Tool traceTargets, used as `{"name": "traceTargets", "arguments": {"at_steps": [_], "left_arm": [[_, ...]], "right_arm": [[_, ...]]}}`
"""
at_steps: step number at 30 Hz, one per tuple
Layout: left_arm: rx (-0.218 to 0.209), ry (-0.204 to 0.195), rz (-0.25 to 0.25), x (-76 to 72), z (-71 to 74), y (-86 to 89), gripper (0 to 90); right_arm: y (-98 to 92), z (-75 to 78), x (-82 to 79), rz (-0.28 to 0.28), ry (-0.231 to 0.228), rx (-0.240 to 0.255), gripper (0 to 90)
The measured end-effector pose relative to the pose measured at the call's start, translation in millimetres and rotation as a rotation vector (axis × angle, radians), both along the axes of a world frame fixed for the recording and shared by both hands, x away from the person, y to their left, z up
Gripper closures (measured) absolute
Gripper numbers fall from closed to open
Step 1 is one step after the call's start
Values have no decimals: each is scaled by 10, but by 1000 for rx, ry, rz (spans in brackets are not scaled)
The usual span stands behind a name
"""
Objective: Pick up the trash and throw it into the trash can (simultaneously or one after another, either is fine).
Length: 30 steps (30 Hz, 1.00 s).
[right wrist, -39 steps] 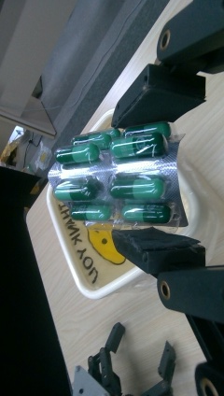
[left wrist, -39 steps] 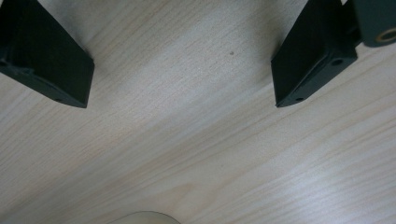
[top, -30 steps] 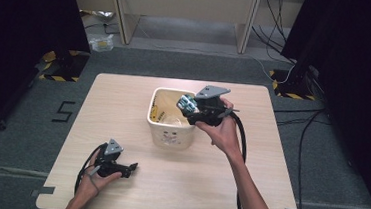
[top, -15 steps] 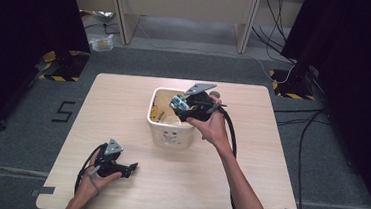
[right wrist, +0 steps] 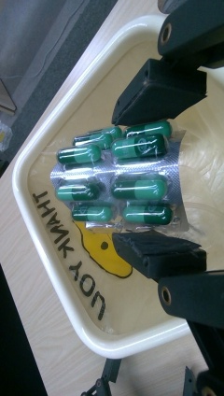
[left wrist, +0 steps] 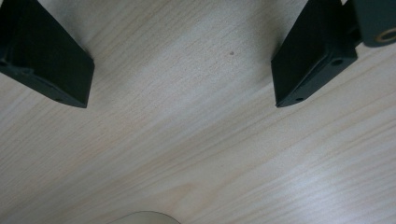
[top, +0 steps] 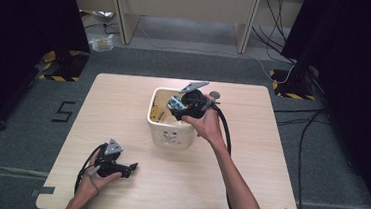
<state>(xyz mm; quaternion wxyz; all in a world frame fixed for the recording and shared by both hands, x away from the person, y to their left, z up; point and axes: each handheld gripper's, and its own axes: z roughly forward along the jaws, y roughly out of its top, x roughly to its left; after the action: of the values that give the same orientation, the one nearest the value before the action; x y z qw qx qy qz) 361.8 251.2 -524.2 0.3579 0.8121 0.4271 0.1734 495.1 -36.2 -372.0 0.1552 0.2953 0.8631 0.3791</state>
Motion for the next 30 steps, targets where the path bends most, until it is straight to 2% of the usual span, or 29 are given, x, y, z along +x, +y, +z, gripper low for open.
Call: {"name": "traceTargets", "arguments": {"at_steps": [12, 30], "left_arm": [[-2, 0, 2, 0, -1, -2, 49], [2, 1, -2, 0, 1, 2, 49]], "right_arm": [[26, -38, 42, -7, 24, -15, 249], [-7, 23, 2, 0, 4, 17, 207]]}}
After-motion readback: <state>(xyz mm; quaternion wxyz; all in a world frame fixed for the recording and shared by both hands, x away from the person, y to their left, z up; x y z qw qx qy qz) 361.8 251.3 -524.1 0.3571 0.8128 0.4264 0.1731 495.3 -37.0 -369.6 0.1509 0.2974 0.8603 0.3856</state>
